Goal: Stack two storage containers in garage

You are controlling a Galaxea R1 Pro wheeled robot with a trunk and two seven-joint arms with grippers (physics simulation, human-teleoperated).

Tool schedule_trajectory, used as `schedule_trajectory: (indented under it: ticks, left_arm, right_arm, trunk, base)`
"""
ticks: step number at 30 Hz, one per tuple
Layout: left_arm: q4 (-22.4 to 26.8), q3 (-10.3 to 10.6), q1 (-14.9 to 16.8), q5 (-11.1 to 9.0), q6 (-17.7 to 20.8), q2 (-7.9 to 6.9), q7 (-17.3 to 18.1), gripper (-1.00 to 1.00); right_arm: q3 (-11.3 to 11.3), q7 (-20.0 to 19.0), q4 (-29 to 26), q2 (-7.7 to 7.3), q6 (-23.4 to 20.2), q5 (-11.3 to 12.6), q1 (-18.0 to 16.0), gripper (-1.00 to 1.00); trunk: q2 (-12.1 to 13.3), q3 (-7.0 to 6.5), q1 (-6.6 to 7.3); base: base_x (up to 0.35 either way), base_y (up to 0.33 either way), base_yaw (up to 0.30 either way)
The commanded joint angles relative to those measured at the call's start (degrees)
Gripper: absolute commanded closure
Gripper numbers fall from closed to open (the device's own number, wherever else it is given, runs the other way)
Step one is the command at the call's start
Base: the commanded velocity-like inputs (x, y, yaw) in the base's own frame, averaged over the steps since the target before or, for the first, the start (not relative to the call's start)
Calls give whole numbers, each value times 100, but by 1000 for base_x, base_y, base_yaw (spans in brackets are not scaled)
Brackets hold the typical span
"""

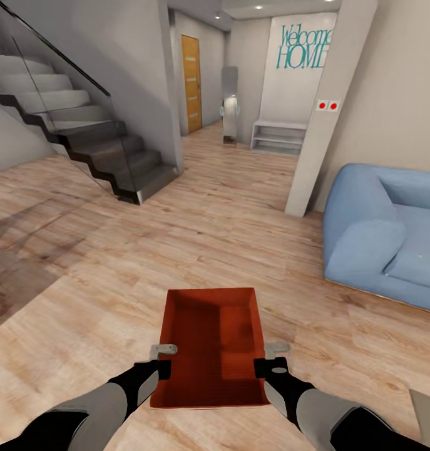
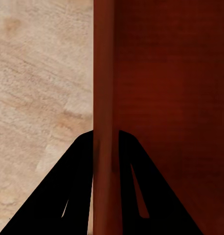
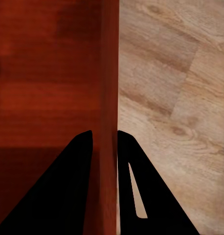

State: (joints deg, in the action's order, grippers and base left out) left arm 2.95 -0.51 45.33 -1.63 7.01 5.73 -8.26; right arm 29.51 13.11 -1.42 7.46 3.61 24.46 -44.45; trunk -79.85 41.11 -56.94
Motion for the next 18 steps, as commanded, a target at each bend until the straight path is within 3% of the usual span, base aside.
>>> schedule_trajectory:
  ticks: [1, 18]
  left_arm:
    - [31, 104, 2, 66, -103, -134, -53, 100]
    - [31, 104, 2, 66, -103, -134, -53, 100]
  right_arm:
    - [-2, 16, 88, 1, 26, 129, -2, 100]
    - [2, 16, 89, 1, 28, 129, -2, 100]
  trunk:
    - [-2, 4, -3]
    - [-2, 4, -3]
  base:
    - [323, 0, 0]
    - [322, 0, 0]
